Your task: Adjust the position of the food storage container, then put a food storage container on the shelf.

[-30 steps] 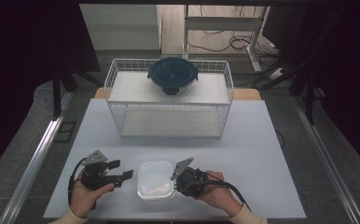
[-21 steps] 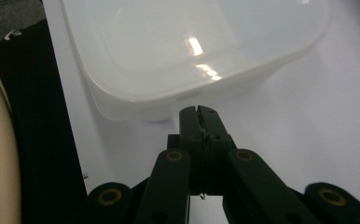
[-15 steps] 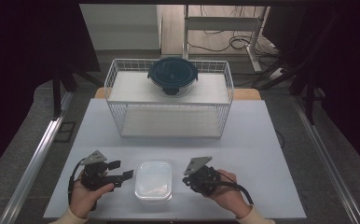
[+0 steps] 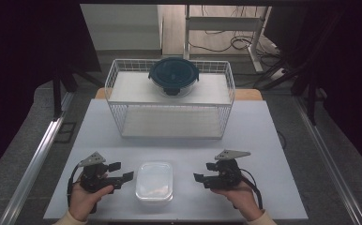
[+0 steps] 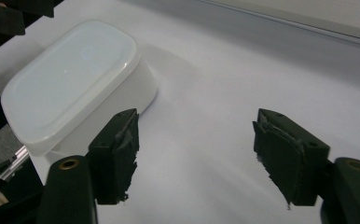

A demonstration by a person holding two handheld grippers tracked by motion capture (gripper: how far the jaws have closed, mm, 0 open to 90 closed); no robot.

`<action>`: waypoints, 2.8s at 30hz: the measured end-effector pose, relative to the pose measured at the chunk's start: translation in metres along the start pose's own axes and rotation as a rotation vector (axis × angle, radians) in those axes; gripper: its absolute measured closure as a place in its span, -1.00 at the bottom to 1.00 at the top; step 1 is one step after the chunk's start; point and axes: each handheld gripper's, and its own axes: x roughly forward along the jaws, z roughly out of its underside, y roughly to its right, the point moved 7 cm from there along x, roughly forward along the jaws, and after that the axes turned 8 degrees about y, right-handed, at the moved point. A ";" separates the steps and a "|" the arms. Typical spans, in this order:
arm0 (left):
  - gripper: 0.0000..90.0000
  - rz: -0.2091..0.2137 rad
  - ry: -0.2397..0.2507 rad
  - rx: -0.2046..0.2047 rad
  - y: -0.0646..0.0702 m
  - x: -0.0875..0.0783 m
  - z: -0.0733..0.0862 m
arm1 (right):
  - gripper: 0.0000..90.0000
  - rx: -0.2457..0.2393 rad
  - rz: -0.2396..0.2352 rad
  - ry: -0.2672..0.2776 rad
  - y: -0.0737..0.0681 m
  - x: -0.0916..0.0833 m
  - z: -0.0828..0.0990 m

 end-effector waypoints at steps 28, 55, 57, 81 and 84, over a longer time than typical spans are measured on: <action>-0.41 0.046 -0.019 -0.143 0.005 -0.008 -0.004 | -0.37 0.076 -0.102 -0.009 -0.028 0.018 0.001; 0.01 0.209 -0.113 -0.408 0.011 0.015 0.014 | -0.01 0.251 -0.209 -0.066 -0.062 0.064 0.003; 0.10 0.225 -0.116 -0.422 0.012 0.016 0.015 | 0.03 0.260 -0.203 -0.063 -0.062 0.064 0.003; 0.61 0.193 -0.080 -0.337 0.025 0.009 0.014 | 0.64 0.403 -0.206 0.006 -0.061 0.046 0.002; 0.64 0.199 -0.070 -0.333 0.025 0.007 0.013 | 0.68 0.396 -0.213 0.017 -0.062 0.044 0.001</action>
